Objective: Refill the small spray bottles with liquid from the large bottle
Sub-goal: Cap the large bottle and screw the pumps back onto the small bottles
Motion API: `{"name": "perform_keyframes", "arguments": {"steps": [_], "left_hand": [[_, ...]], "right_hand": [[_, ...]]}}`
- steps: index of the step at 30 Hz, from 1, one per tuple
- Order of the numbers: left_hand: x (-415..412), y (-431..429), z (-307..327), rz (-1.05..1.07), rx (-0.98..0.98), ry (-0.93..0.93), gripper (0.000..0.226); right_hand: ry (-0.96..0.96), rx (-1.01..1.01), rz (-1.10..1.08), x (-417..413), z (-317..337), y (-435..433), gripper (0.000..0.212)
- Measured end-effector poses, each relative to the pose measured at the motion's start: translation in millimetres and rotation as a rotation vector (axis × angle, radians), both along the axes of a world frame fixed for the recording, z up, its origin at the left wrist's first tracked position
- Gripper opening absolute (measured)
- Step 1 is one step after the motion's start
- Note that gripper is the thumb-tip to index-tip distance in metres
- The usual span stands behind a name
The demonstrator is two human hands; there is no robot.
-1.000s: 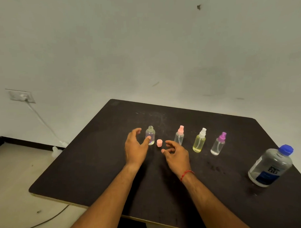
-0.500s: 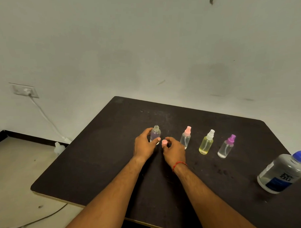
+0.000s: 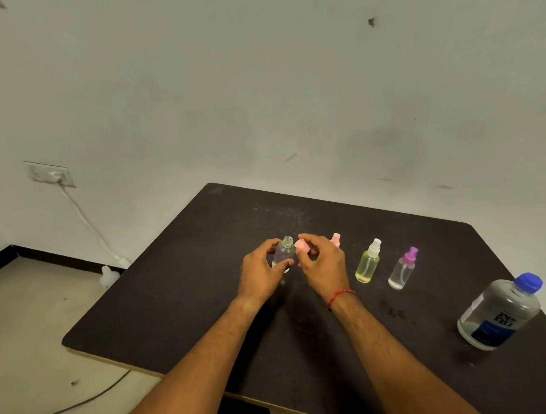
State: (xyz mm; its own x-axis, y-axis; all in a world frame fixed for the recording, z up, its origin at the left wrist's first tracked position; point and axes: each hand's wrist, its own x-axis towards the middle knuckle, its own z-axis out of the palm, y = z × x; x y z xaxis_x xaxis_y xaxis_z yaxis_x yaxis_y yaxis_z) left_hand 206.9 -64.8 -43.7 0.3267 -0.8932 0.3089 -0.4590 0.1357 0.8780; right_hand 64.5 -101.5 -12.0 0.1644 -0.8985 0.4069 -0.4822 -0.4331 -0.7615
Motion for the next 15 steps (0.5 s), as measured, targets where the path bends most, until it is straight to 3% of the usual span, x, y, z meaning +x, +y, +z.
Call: {"name": "perform_keyframes", "arguments": {"steps": [15], "left_hand": [[-17.8,34.2,20.6,-0.037,-0.090,-0.058,0.040]], "right_hand": [[0.025,0.039,0.197,-15.7,49.1,17.8,0.029]]}}
